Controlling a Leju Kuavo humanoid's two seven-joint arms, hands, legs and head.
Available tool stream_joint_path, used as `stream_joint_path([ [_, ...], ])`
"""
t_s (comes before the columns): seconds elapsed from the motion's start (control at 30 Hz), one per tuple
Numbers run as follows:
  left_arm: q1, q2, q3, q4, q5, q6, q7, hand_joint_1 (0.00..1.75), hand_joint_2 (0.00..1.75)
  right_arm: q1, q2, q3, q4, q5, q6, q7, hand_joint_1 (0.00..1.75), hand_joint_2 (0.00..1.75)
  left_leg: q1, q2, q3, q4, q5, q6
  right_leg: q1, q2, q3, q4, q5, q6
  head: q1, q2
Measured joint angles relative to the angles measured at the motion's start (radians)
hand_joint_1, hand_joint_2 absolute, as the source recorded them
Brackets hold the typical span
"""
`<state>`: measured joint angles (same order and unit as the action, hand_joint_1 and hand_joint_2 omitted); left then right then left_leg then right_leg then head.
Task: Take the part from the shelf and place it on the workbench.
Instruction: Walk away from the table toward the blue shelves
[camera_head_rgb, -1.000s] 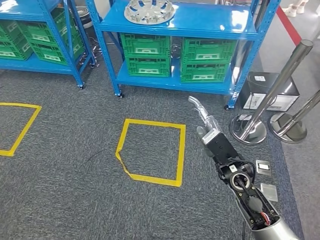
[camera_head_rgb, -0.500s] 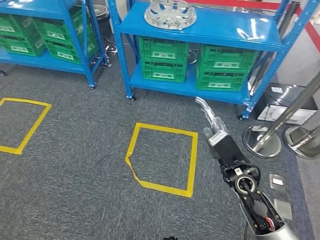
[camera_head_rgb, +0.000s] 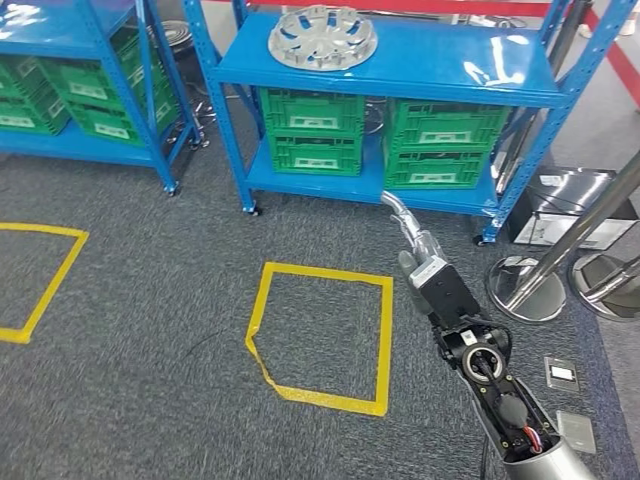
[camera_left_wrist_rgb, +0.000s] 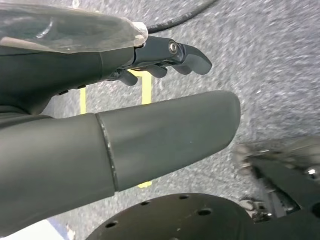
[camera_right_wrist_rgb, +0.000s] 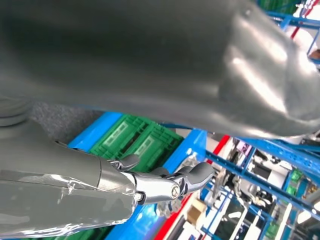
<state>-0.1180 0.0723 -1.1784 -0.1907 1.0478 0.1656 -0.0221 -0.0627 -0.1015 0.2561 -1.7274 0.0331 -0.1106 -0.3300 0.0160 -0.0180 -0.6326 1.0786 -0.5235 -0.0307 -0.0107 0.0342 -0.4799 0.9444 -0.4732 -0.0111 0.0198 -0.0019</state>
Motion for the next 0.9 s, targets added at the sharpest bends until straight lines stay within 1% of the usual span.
stream_joint_path([
  [0.03,0.002,0.001,0.000,0.000,0.000,0.000,0.000,0.00,0.00,-0.001,0.000,0.000,0.001,-0.001,0.001,0.000,0.00,0.00,0.000,-0.008,0.009,-0.059,0.059,0.001,-0.001,0.007,0.009,0.002,-0.009,0.005,-0.004,0.000],
  [0.07,0.004,0.003,0.000,0.000,0.000,0.000,0.000,0.00,0.00,-0.002,0.000,0.001,0.002,-0.001,0.002,0.000,0.00,0.00,-0.001,-0.016,0.016,-0.099,0.102,0.006,-0.001,0.014,0.013,0.004,-0.018,0.011,-0.008,0.000],
  [0.1,0.004,0.004,0.000,0.000,0.000,0.000,0.000,0.00,0.00,-0.003,0.000,0.001,0.004,-0.001,0.002,0.000,0.00,0.00,-0.003,-0.021,0.019,-0.116,0.125,0.014,-0.001,0.021,0.013,0.004,-0.024,0.017,-0.010,0.000],
  [0.17,0.001,0.004,0.000,0.000,0.000,0.000,0.000,0.00,0.00,-0.005,0.000,0.000,0.006,-0.001,0.002,-0.001,0.00,0.00,-0.005,-0.014,0.022,-0.117,0.128,0.033,-0.001,0.033,0.014,0.002,-0.034,0.029,-0.010,0.000],
  [0.2,-0.001,0.003,0.000,0.000,0.000,0.000,0.000,0.00,0.00,-0.006,0.000,0.000,0.006,-0.001,0.003,-0.001,0.00,0.00,-0.005,-0.007,0.026,-0.120,0.131,0.040,-0.002,0.029,0.014,0.007,-0.041,0.035,-0.008,0.000],
  [0.23,-0.002,0.002,0.000,0.000,0.000,0.000,0.000,0.00,0.00,-0.007,0.000,0.000,0.006,-0.001,0.003,-0.002,0.00,0.00,-0.004,0.001,0.030,-0.124,0.129,0.047,-0.002,0.018,0.006,0.027,-0.055,0.039,-0.006,0.000],
  [0.27,-0.003,0.002,0.000,0.000,0.000,0.000,0.000,0.00,0.00,-0.008,0.000,-0.001,0.006,-0.001,0.002,-0.002,0.00,0.00,-0.003,0.007,0.035,-0.128,0.127,0.053,-0.002,0.004,-0.013,0.070,-0.079,0.044,-0.001,0.000],
  [0.3,-0.003,0.002,0.000,0.000,0.000,0.000,0.000,0.00,0.00,-0.008,0.000,-0.001,0.006,-0.001,0.002,-0.002,0.00,0.00,-0.004,0.013,0.039,-0.130,0.124,0.058,-0.002,-0.011,-0.045,0.134,-0.109,0.047,0.005,0.000],
  [0.33,-0.003,0.002,0.000,0.000,0.000,0.000,0.000,0.00,0.00,-0.008,0.000,-0.002,0.007,-0.001,0.002,-0.002,0.00,0.00,-0.006,0.019,0.043,-0.130,0.119,0.062,-0.002,-0.019,-0.086,0.208,-0.139,0.049,0.011,0.000],
  [0.37,-0.003,0.002,0.000,0.000,0.000,0.000,0.000,0.00,0.00,-0.008,0.000,-0.002,0.008,-0.001,0.002,-0.002,0.00,0.00,-0.008,0.026,0.046,-0.130,0.115,0.064,-0.002,-0.022,-0.124,0.271,-0.157,0.051,0.016,0.000],
  [0.4,-0.003,0.002,0.000,0.000,0.001,0.000,0.001,0.00,0.00,-0.007,0.000,-0.002,0.010,-0.002,0.003,-0.002,0.00,0.00,-0.009,0.032,0.051,-0.129,0.110,0.065,-0.002,-0.024,-0.149,0.303,-0.155,0.051,0.020,0.000],
  [0.43,-0.003,0.002,0.000,0.000,0.001,0.000,0.001,0.00,0.00,-0.007,0.000,-0.002,0.012,-0.002,0.003,-0.002,0.00,0.00,-0.011,0.038,0.057,-0.129,0.105,0.065,-0.002,-0.026,-0.154,0.295,-0.132,0.050,0.023,0.000],
  [0.47,-0.003,0.001,0.000,0.000,0.001,0.000,0.001,0.00,0.00,-0.007,0.000,-0.002,0.013,-0.002,0.003,-0.002,0.00,0.00,-0.012,0.044,0.065,-0.129,0.100,0.065,-0.001,-0.031,-0.139,0.245,-0.091,0.046,0.027,0.000],
  [0.5,-0.003,0.000,0.000,0.000,0.001,0.000,0.001,0.00,0.00,-0.007,0.000,-0.002,0.013,-0.002,0.003,-0.002,0.00,0.00,-0.013,0.049,0.073,-0.129,0.095,0.063,0.001,-0.045,-0.111,0.170,-0.043,0.041,0.031,0.000],
  [0.53,-0.003,-0.001,0.000,0.000,0.001,0.000,0.001,0.00,0.00,-0.008,0.000,-0.002,0.014,-0.002,0.003,-0.002,0.00,0.00,-0.015,0.054,0.079,-0.128,0.090,0.060,0.007,-0.067,-0.083,0.099,-0.008,0.035,0.033,0.000],
  [0.57,-0.003,-0.002,0.000,0.000,0.002,0.000,0.001,0.00,0.00,-0.009,0.000,-0.002,0.014,-0.002,0.003,-0.002,0.00,0.00,-0.017,0.059,0.083,-0.128,0.086,0.056,0.013,-0.084,-0.063,0.046,0.015,0.028,0.035,0.000],
  [0.6,-0.002,-0.002,0.000,0.000,0.003,0.000,0.001,0.00,0.00,-0.010,0.000,-0.002,0.014,-0.002,0.003,-0.003,0.00,0.00,-0.019,0.066,0.085,-0.127,0.083,0.053,0.018,-0.096,-0.054,0.019,0.024,0.023,0.036,0.000],
  [0.63,-0.002,-0.002,0.000,0.000,0.004,0.000,0.002,0.00,0.00,-0.010,0.000,-0.001,0.014,-0.002,0.003,-0.003,0.00,0.00,-0.021,0.073,0.087,-0.128,0.082,0.049,0.021,-0.095,-0.055,0.013,0.021,0.020,0.035,0.000],
  [0.67,-0.002,-0.002,0.000,0.000,0.006,0.000,0.002,0.00,0.00,-0.010,0.000,-0.001,0.015,-0.002,0.003,-0.003,0.00,0.00,-0.021,0.083,0.088,-0.129,0.080,0.045,0.019,-0.083,-0.055,0.010,0.023,0.015,0.034,0.000],
  [0.7,-0.003,-0.001,0.000,0.000,0.007,0.000,0.003,0.00,0.00,-0.010,0.000,0.000,0.014,-0.002,0.003,-0.003,0.00,0.00,-0.021,0.083,0.090,-0.127,0.076,0.040,0.016,-0.073,-0.053,0.006,0.026,0.011,0.032,0.000],
  [0.73,-0.003,-0.001,0.000,0.000,0.008,0.001,0.003,0.00,0.00,-0.010,0.000,0.000,0.014,-0.002,0.003,-0.003,0.00,0.00,-0.020,0.075,0.086,-0.111,0.063,0.035,0.013,-0.063,-0.051,0.003,0.029,0.006,0.029,0.000],
  [0.77,-0.003,0.000,0.000,0.000,0.009,0.001,0.003,0.00,0.00,-0.011,0.000,0.001,0.014,-0.002,0.003,-0.003,0.00,0.00,-0.019,0.060,0.071,-0.074,0.040,0.029,0.008,-0.055,-0.049,-0.001,0.031,0.002,0.023,0.000],
  [0.8,-0.003,0.001,0.000,0.000,0.010,0.001,0.003,0.00,0.00,-0.011,0.000,0.001,0.015,-0.002,0.003,-0.003,0.00,0.00,-0.017,0.042,0.043,-0.014,0.008,0.024,0.006,-0.047,-0.048,-0.003,0.033,0.000,0.016,0.000],
  [0.83,-0.003,0.001,0.000,0.000,0.011,0.001,0.004,0.00,0.00,-0.012,0.000,0.002,0.015,-0.001,0.003,-0.003,0.00,0.00,-0.015,0.031,0.007,0.060,-0.027,0.021,0.005,-0.039,-0.048,-0.003,0.033,-0.002,0.009,0.000],
  [0.87,-0.002,0.001,0.000,0.000,0.012,0.001,0.004,0.00,0.00,-0.012,0.000,0.002,0.016,-0.001,0.003,-0.003,0.00,0.00,-0.013,0.027,-0.029,0.131,-0.054,0.019,0.004,-0.029,-0.048,-0.003,0.033,-0.002,0.003,0.000],
  [0.9,-0.001,0.001,0.000,0.000,0.013,0.001,0.005,0.00,0.00,-0.012,0.000,0.003,0.017,-0.001,0.003,-0.002,0.00,0.00,-0.012,0.025,-0.053,0.174,-0.063,0.017,0.004,-0.018,-0.048,-0.003,0.032,-0.002,0.001,0.000],
])
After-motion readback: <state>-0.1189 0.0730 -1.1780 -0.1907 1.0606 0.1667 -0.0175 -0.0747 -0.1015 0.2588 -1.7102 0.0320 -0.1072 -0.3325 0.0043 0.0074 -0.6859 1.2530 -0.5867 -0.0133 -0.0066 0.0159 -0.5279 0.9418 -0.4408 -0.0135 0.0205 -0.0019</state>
